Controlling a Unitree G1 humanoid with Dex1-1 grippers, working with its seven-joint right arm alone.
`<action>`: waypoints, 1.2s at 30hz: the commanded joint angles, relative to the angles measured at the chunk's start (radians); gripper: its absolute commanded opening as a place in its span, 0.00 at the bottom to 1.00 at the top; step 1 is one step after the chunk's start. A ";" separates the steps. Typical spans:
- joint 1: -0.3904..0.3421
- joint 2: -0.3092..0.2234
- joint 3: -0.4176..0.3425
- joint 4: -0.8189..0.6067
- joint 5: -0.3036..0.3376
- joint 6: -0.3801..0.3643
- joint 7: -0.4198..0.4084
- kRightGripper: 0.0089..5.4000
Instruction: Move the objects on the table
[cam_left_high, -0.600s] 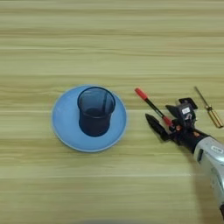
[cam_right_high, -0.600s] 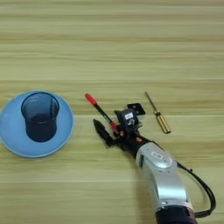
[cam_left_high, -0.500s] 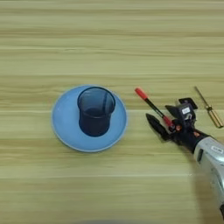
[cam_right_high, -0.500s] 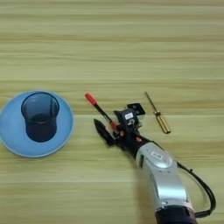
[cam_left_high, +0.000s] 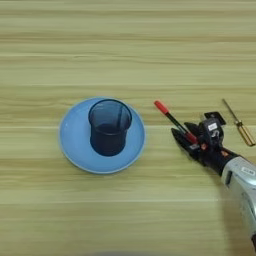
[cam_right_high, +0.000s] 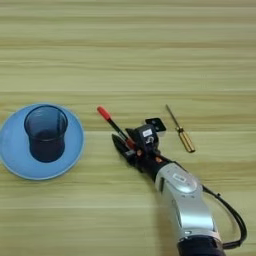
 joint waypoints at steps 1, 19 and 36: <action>-0.011 -0.026 -0.007 -0.020 -0.016 0.003 -0.016 0.33; -0.015 -0.022 -0.013 -0.045 -0.019 -0.002 -0.032 0.08; -0.018 -0.057 -0.097 -0.284 0.011 0.050 -0.064 0.08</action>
